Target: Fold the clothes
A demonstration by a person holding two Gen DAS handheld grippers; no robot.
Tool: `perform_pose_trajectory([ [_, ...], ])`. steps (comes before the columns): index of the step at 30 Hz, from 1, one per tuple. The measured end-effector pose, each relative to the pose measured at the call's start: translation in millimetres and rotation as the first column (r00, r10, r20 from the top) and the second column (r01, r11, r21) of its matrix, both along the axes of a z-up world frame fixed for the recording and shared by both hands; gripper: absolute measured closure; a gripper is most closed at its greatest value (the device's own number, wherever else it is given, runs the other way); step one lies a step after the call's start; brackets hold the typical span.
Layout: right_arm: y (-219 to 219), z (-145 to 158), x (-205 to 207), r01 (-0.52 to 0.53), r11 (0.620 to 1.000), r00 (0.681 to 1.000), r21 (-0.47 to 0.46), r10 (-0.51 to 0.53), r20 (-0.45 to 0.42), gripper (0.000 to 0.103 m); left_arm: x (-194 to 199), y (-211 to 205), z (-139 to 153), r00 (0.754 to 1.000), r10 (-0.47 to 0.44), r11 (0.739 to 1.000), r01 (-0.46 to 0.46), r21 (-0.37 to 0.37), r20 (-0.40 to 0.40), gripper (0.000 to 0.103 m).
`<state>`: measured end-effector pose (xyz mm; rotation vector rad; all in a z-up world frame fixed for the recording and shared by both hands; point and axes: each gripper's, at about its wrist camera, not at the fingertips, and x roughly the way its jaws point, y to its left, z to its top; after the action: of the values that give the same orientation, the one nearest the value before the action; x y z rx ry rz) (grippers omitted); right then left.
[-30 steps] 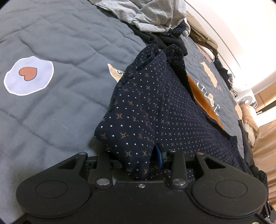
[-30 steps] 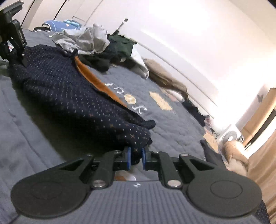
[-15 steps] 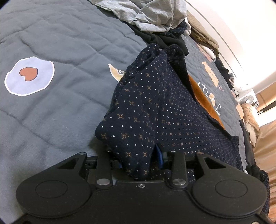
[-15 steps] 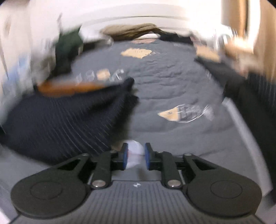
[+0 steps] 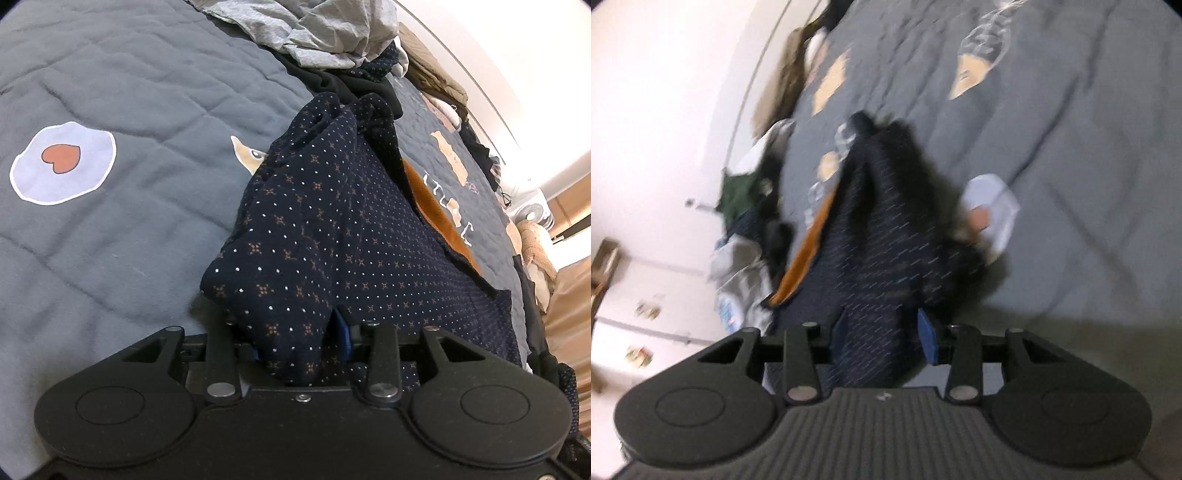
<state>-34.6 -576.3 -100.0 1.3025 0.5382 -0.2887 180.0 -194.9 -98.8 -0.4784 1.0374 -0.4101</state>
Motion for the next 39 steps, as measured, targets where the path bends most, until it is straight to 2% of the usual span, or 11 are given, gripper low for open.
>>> perform_pose_trajectory([
  [5,-13,-14,-3,0.084,0.996,0.996,0.011,-0.083,-0.039,0.062,0,-1,0,1.000,0.001,1.000,-0.001,0.004,-0.001,0.065],
  [14,-8,-29,17,0.069,0.997,0.993,-0.032,-0.072,-0.095,0.063,-1,-2,1,1.000,0.001,1.000,-0.001,0.007,0.002,0.065],
  [15,-7,-28,18,0.068,0.997,0.993,-0.045,-0.072,-0.097,0.069,-1,-2,1,1.000,0.001,1.000,-0.001,0.007,0.002,0.065],
  [18,-5,-25,15,0.086,0.994,0.993,-0.065,-0.091,-0.069,0.100,-1,-2,1,1.000,0.001,1.000,-0.001,0.007,0.003,0.065],
  [22,2,5,6,0.118,0.973,0.992,-0.200,-0.108,0.061,0.102,-1,-2,1,1.000,0.001,1.000,-0.001,0.005,0.002,0.065],
  [27,19,47,-2,0.128,0.893,0.981,-0.431,-0.050,0.189,0.102,-2,-2,1,1.000,-0.002,1.000,0.002,0.001,0.004,0.063],
  [29,17,40,-2,0.080,0.889,0.993,-0.450,-0.032,0.113,0.102,-1,-1,0,1.000,-0.001,1.000,0.001,0.001,0.002,0.063],
  [31,4,17,5,-0.012,0.931,0.998,-0.365,-0.012,-0.063,0.102,-1,-1,0,1.000,-0.003,1.000,0.003,0.005,0.001,0.063],
  [33,-9,-9,2,-0.024,0.966,0.988,-0.259,-0.017,-0.154,0.101,-1,-2,0,1.000,-0.004,1.000,0.004,0.009,0.001,0.063],
  [36,-17,-10,-2,-0.006,0.973,0.980,-0.232,-0.041,-0.194,0.096,0,-1,1,1.000,-0.001,1.000,0.001,0.006,-0.004,0.063],
  [39,-25,13,-11,0.033,0.957,0.981,-0.289,-0.086,-0.173,0.096,-1,0,1,1.000,0.000,1.000,0.000,0.005,-0.006,0.063],
])
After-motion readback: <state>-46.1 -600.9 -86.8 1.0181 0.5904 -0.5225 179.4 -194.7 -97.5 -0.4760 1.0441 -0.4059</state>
